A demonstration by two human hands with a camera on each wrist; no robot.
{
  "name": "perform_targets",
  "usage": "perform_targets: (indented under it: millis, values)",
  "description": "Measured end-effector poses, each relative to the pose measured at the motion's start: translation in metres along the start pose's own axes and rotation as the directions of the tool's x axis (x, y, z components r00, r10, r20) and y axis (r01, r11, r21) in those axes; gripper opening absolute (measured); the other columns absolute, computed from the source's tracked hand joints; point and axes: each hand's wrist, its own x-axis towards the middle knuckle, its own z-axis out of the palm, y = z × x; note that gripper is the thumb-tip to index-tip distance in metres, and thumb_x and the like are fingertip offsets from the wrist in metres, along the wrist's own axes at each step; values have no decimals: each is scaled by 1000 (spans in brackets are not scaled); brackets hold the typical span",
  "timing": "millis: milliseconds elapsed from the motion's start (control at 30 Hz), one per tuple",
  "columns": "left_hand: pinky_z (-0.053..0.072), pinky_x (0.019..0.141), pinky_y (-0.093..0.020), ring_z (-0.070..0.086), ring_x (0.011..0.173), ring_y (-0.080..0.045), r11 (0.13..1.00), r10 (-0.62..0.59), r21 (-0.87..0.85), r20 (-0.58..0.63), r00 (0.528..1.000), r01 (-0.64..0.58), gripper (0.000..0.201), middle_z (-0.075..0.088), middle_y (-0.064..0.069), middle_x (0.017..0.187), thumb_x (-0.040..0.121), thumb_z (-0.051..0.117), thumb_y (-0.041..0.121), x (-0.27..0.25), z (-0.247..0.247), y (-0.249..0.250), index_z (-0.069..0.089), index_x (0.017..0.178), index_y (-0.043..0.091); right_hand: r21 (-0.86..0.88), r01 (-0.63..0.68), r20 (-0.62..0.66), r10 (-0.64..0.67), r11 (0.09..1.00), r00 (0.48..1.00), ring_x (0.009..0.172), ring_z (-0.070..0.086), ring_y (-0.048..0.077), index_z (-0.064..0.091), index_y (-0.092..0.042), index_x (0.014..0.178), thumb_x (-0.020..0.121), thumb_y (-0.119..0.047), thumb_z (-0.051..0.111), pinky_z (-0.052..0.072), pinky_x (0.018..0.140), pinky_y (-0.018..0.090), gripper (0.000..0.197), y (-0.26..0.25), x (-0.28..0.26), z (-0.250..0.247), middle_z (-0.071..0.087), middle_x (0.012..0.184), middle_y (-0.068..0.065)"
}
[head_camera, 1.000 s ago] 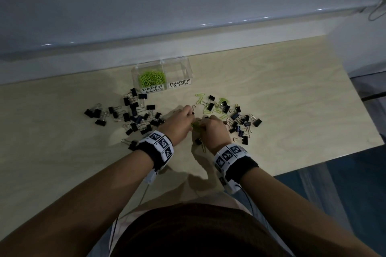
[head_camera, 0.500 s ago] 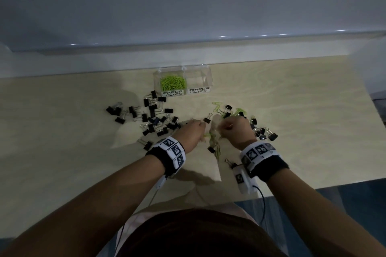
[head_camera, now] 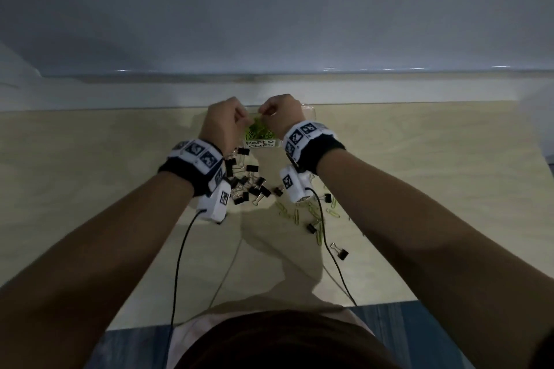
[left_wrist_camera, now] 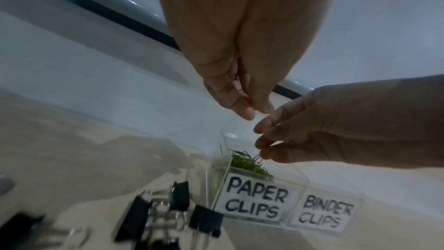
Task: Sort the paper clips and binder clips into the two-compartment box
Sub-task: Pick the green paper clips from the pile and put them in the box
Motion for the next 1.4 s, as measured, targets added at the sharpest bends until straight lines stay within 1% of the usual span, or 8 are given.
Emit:
perform_targets:
  millis: [167,300,533,700,967,1167,1300,1400]
  values:
    - [52,78,-36,62,86,-25,978,35,203,86,996,-51,15,64,-11,93,79,71,15,25,19,10,65,90,6,9,87,-34,-87,996,996,83,67,17,72,-9,90,81,1,61,56,83,33,17,25,-21,-16,72,92,6]
    - [41,85,-28,51,99,-19,931,194,280,166,967,-234,18,56,-6,111,81,68,17,-3,42,15,63,97,10,-52,84,20,-83,995,996,76,68,20,71,-7,82,78,5,58,57,77,36,19,76,-74,-47,72,84,9]
    - [45,89,-32,51,99,-19,874,290,118,650,702,-471,25,54,-5,106,83,66,14,-95,91,-13,64,108,10,-292,257,317,-160,921,935,85,60,20,70,-19,98,81,-11,64,52,74,31,20,135,-175,-32,62,104,2]
    - [45,90,-30,53,99,-18,925,224,124,586,779,-359,30,52,-2,106,82,68,16,-108,109,-17,63,112,11,-386,353,168,-312,852,935,78,58,32,67,-13,93,85,-28,42,53,52,38,30,147,-195,12,59,93,11]
    - [45,92,-36,52,104,-21,893,321,117,511,797,-434,24,56,-5,109,88,61,21,-87,140,25,63,108,9,-441,484,133,-479,755,868,67,54,25,67,-6,86,87,-18,41,48,52,31,28,158,-224,1,60,85,9]
    - [37,86,-26,50,106,-20,830,327,220,551,768,-512,24,55,-3,112,90,57,23,-79,162,45,60,111,12,-450,246,-98,-322,859,942,71,54,24,66,-7,75,76,0,69,52,58,34,8,196,-222,-36,61,85,7]
    - [31,75,-21,52,98,-20,815,368,199,547,752,-544,17,56,-3,106,89,54,21,-77,152,39,61,101,11,-441,108,-166,-200,891,966,77,56,26,67,-9,78,78,-6,68,53,57,37,3,205,-211,-54,60,89,6]
    - [42,77,-27,51,94,-18,840,342,245,455,822,-485,16,56,-2,102,86,57,23,-72,134,30,60,98,13,-393,77,-243,-184,916,952,75,55,27,67,-7,79,81,-5,64,52,56,36,3,203,-193,-60,60,88,7]
